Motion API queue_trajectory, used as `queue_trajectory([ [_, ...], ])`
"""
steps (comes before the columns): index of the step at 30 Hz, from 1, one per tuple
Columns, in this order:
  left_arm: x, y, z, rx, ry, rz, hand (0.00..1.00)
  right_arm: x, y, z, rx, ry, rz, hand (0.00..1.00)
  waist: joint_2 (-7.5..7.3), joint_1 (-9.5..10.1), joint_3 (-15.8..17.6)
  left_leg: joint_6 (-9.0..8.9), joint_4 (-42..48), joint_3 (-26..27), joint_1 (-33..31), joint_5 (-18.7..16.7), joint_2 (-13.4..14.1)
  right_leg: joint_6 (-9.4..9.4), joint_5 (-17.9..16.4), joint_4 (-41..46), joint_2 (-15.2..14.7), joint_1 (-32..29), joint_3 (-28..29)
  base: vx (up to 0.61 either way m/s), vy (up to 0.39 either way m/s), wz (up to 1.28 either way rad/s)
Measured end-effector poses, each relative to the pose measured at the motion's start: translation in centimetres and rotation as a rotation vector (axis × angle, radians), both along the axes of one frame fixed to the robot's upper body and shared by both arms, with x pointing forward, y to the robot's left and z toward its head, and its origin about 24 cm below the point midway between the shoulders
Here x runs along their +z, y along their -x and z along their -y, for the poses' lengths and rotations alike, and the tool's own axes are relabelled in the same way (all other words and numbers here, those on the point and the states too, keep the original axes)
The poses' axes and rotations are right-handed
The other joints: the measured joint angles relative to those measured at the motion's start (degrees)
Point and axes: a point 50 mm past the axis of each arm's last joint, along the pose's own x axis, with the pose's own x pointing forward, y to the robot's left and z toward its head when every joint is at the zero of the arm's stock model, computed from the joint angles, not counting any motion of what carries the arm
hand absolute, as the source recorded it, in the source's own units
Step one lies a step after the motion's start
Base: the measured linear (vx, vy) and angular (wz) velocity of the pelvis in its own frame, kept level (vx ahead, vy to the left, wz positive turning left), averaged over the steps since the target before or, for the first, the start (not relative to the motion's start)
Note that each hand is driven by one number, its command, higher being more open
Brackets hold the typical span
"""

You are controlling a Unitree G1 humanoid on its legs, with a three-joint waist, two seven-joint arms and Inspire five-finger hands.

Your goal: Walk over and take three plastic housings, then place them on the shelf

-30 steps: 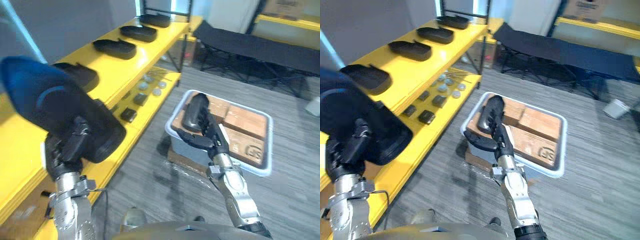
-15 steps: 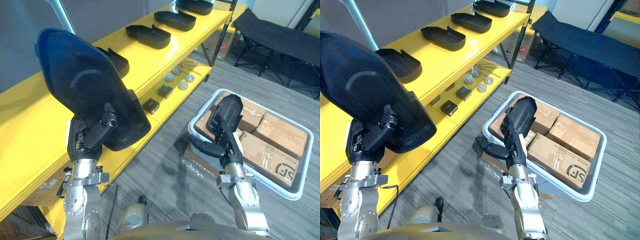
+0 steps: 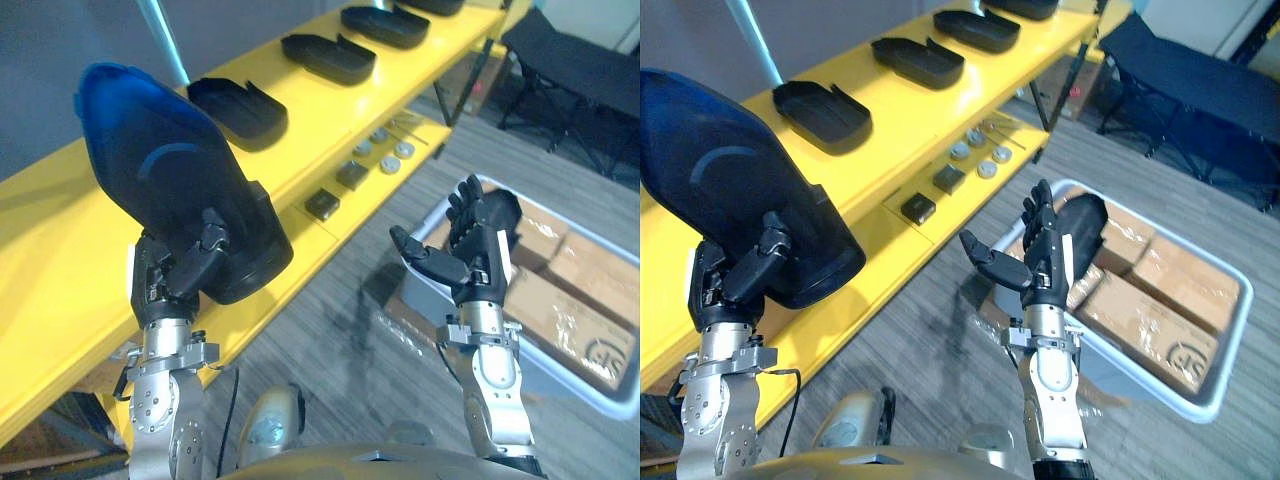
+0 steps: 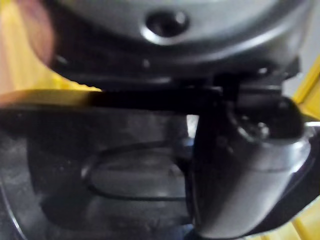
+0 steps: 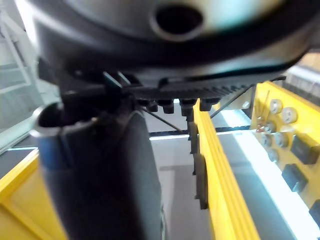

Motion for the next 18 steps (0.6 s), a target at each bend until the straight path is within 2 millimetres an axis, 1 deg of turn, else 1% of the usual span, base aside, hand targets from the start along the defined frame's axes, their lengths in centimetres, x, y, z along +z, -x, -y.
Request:
queue_trajectory([
  [1,0.2,0.0,-0.2,0.003,-0.03,0.003,0.0,0.0,0.0,-0.2,-0.006,-0.005,0.006,1.0,-0.32,-0.46,-0.11,0.74,-0.82,-1.87,1.01,0.16,-0.58,0.14,4.55,6.23,0.02,-3.24,2.05,0.23,0.123,0.77],
  [2,0.4,0.0,-0.5,0.001,-0.053,0.005,0.0,0.1,0.0,-0.4,-0.019,0.009,0.015,1.0,-0.41,-0.83,-0.18,1.9,-1.78,-3.42,2.04,0.04,-1.15,1.04,3.99,12.19,0.31,-6.58,3.76,0.4,0.058,0.85],
  [3,0.4,0.1,-0.7,0.011,-0.054,0.005,0.0,0.5,-0.3,-0.5,-0.013,0.033,0.035,1.0,-0.82,-0.62,-0.41,2.12,-2.72,-4.68,4.01,0.25,-1.38,1.85,0.36,12.98,1.46,-7.97,3.91,0.35,-0.001,0.66],
  [4,0.4,0.1,-0.8,0.02,-0.051,0.005,0.0,0.8,-0.5,-0.5,-0.009,0.055,0.048,1.0,-0.72,-0.59,-0.36,2.21,-3.22,-5.29,5.16,0.19,-1.38,1.94,-1.13,11.65,2.3,-8.27,3.8,0.42,-0.012,0.55],
  [5,0.6,0.2,-1.1,0.029,-0.054,0.009,0.0,1.4,-0.9,-0.6,-0.004,0.088,0.077,1.0,0.21,-0.64,-0.09,2.27,-4.97,-6.89,7.58,0.16,-1.27,1.82,-3.17,6.76,4.7,-8.86,3.68,0.34,-0.047,0.69],
  [6,0.8,-0.1,-1.0,0.023,-0.051,0.026,0.0,2.2,-1.0,-0.1,-0.017,0.113,0.11,1.0,0.75,-0.81,-0.28,2.24,-6.18,-8.97,9.25,0.14,-0.6,1.47,-3.51,0.35,8.36,-9.44,4.83,0.33,-0.065,0.82],
  [7,1.0,-0.3,-0.8,0.016,-0.048,0.036,0.0,2.6,-1.0,0.3,-0.027,0.127,0.125,1.0,1.25,-0.94,-0.45,2.17,-6.52,-10.17,9.59,0.11,-0.32,1.59,-3.44,-2.85,10.1,-10.24,6.03,0.32,-0.088,1.1],
  [8,1.3,-0.7,-0.6,-0.001,-0.05,0.058,0.0,3.5,-0.9,1.1,-0.049,0.156,0.16,1.0,1.72,-1.46,-0.39,1.47,-6.82,-12.28,10.33,-0.25,-0.26,3.02,-2.37,-8.79,12.37,-10.99,8.56,0.32,-0.121,1.25],
  [9,1.4,-0.8,-0.4,-0.016,-0.05,0.066,0.0,4.1,-0.7,1.7,-0.065,0.176,0.191,1.0,1.22,-2.15,-0.67,-0.05,-6.63,-14.08,11.27,-1.14,-0.94,4.66,0.34,-14.38,13.28,-11.45,10.43,0.33,-0.15,1.23],
  [10,1.4,-0.8,-0.3,-0.019,-0.05,0.065,0.0,4.4,-0.6,1.8,-0.071,0.178,0.202,1.0,0.5,-2.22,-0.96,-0.93,-6.36,-14.51,11.9,-1.69,-1.57,4.38,3.75,-16.91,13.15,-11.33,11.05,0.35,-0.212,1.08],
  [11,1.3,-0.8,-0.2,-0.026,-0.052,0.059,0.0,4.8,-0.2,1.8,-0.072,0.177,0.222,1.0,-1.63,-2.25,-2.06,-2.99,-5.4,-14.59,12.71,-3.54,-3.11,4.38,13.28,-19.24,11.85,-11.26,11.3,0.36,-0.249,0.81],
  [12,0.9,-0.8,0.4,-0.035,-0.017,0.045,0.0,5.4,-0.2,2.0,-0.06,0.196,0.246,1.0,0.13,-1.91,-3.02,-3.89,-4.03,-14.23,12.84,-5.69,-1.21,4.23,10.09,-19.06,12.5,-9.44,8.84,0.35,-0.242,0.68],
  [13,0.8,-0.7,0.7,-0.045,-0.008,0.042,0.0,5.7,-0.2,2.0,-0.048,0.204,0.257,1.0,1.08,-1.73,-3.51,-4.3,-3.77,-13.78,12.7,-6.22,0.11,4.21,10.09,-20.19,13.33,-8.8,8.04,0.29,-0.206,0.53],
  [14,0.8,-0.9,1.2,-0.072,-0.004,0.047,0.0,6.1,-0.2,2.1,-0.027,0.207,0.275,1.0,1.83,-1.66,-3.93,-4.38,-4.35,-12.64,12.59,-6.24,2.09,3.87,9.9,-22.47,14.16,-7.26,6.23,0.22,-0.173,0.53],
  [15,0.9,-1.0,1.5,-0.092,-0.003,0.052,0.0,6.4,-0.1,2.1,-0.016,0.213,0.285,1.0,2.03,-2.02,-4.06,-4.33,-5.55,-10.23,12.56,-5.95,3.77,3.37,9.84,-23.6,14.41,-6.36,4.66,0.21,-0.195,0.84],
  [16,1.0,-1.3,2.2,-0.133,0.001,0.062,0.0,6.8,0.1,2.5,-0.022,0.225,0.3,1.0,2.02,-2.57,-4.06,-3.77,-7.64,-2.9,12.36,-4.88,6.4,2.89,9.69,-24.53,14.27,-5.46,2.41,0.12,-0.155,0.67],
  [17,1.0,-1.3,2.3,-0.143,0.001,0.064,0.0,6.9,0.2,2.6,-0.029,0.226,0.303,1.0,2.02,-2.69,-4.06,-3.53,-7.96,-1.36,12.28,-4.67,6.82,2.79,9.64,-24.63,14.11,-5.38,2.01,0.06,-0.115,0.77],
  [18,1.1,-1.6,2.8,-0.173,-0.001,0.075,0.0,7.1,0.3,3.1,-0.055,0.23,0.311,1.0,1.89,-3.32,-4.01,-3.31,-8.43,4.19,11.76,-3.64,8.13,2.72,9.6,-25.24,13.17,-4.89,0.13,0.02,-0.058,0.74],
])
